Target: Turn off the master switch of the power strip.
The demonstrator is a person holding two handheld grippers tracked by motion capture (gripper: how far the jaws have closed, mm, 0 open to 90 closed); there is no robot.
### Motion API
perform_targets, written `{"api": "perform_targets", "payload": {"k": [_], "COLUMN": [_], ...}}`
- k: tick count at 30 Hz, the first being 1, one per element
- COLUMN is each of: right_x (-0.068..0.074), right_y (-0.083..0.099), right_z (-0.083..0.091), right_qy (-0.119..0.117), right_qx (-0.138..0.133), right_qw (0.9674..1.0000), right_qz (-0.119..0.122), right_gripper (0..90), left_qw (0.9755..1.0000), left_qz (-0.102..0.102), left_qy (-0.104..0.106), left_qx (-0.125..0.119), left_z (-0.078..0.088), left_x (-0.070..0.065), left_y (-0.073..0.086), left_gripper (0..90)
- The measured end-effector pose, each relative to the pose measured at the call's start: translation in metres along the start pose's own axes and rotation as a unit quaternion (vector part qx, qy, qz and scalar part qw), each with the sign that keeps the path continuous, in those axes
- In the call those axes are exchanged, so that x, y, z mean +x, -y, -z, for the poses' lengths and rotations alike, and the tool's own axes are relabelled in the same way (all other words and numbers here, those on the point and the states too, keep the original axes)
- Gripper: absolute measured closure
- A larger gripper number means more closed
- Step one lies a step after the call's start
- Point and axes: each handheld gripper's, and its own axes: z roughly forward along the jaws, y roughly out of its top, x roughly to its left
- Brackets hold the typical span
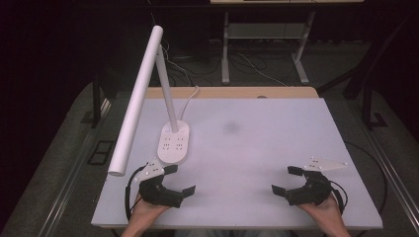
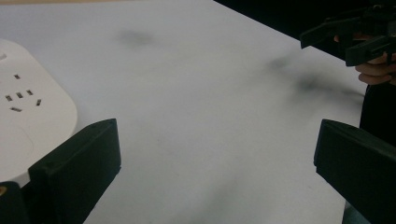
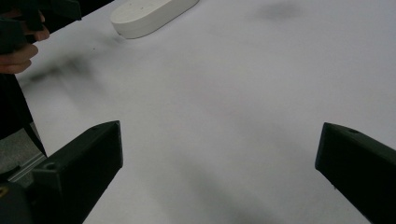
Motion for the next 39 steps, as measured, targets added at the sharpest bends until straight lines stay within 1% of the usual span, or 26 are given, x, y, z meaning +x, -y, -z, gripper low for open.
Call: {"api": "perform_targets", "payload": {"k": [5, 11, 21, 24, 26, 29, 30, 33, 39], "right_x": [-0.001, -0.002, -0.003, -0.003, -0.002, -0.002, -0.002, -0.003, -0.003], "right_y": [0.000, 0.000, -0.001, -0.001, -0.001, -0.001, -0.001, -0.001, 0.000], "right_z": [0.001, 0.002, 0.004, 0.005, 0.005, 0.005, 0.005, 0.005, 0.006], "right_qy": [0.001, 0.003, 0.009, 0.011, 0.012, 0.014, 0.014, 0.016, 0.020], "right_qx": [0.000, -0.001, -0.007, -0.008, -0.007, -0.007, -0.007, -0.007, -0.010], "right_qw": [1.0000, 1.0000, 0.9999, 0.9999, 0.9999, 0.9999, 0.9999, 0.9998, 0.9997], "right_qz": [0.000, 0.002, 0.005, 0.004, 0.005, 0.005, 0.005, 0.006, 0.007], "right_gripper": [0.1, 0.1, 0.1, 0.1, 0.1, 0.1, 0.1, 0.1, 0.1], "left_qw": [1.0000, 1.0000, 0.9998, 0.9997, 0.9997, 0.9996, 0.9996, 0.9995, 0.9993], "left_qz": [0.000, 0.003, 0.008, 0.008, 0.009, 0.015, 0.012, 0.016, 0.027], "left_qy": [0.001, 0.002, 0.006, 0.008, 0.008, 0.007, 0.007, 0.003, -0.002], "left_qx": [0.005, 0.004, 0.016, 0.021, 0.020, 0.021, 0.024, 0.026, 0.025], "left_z": [0.001, 0.004, 0.009, 0.011, 0.013, 0.016, 0.017, 0.021, 0.027], "left_x": [0.001, 0.003, 0.005, 0.007, 0.008, 0.010, 0.012, 0.016, 0.024], "left_y": [-0.001, -0.003, -0.008, -0.010, -0.010, -0.011, -0.012, -0.015, -0.021], "left_gripper": [0.0, 0.0, 0.0, 0.0, 0.0, 0.0, 0.0, 0.0, 0.2]}}
